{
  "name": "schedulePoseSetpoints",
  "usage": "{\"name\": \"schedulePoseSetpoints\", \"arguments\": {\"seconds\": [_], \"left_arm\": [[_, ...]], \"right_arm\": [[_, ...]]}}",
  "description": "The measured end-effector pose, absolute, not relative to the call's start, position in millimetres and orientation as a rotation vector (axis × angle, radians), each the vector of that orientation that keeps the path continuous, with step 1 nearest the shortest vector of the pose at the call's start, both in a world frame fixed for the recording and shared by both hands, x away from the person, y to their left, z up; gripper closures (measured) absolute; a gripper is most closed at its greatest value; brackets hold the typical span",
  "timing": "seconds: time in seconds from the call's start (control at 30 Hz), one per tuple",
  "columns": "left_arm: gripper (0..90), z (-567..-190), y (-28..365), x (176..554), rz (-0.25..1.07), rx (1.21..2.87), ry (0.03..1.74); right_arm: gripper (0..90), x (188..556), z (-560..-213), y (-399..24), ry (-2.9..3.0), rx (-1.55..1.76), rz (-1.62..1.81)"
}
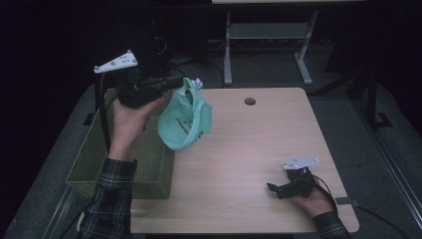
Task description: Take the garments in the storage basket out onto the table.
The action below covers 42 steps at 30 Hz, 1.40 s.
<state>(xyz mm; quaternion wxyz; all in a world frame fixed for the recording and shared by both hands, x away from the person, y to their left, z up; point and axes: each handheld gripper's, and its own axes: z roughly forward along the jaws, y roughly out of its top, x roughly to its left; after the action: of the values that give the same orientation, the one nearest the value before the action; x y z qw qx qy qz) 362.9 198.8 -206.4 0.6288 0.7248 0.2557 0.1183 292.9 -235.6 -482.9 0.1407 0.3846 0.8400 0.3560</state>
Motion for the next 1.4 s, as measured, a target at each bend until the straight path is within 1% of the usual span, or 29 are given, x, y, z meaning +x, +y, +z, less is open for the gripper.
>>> {"name": "schedulePoseSetpoints", "arguments": {"seconds": [0.43,0.83,1.4], "left_arm": [[88.6,-227,160,364,0.183,1.684,0.532],[88.6,-246,134,364,0.153,1.720,0.510],[88.6,-290,95,368,0.089,1.783,0.516]], "right_arm": [[2.8,293,-483,-235,2.426,1.117,1.031],[2.8,293,-483,-235,2.426,1.116,1.029],[2.8,293,-483,-235,2.425,1.114,1.030]]}}
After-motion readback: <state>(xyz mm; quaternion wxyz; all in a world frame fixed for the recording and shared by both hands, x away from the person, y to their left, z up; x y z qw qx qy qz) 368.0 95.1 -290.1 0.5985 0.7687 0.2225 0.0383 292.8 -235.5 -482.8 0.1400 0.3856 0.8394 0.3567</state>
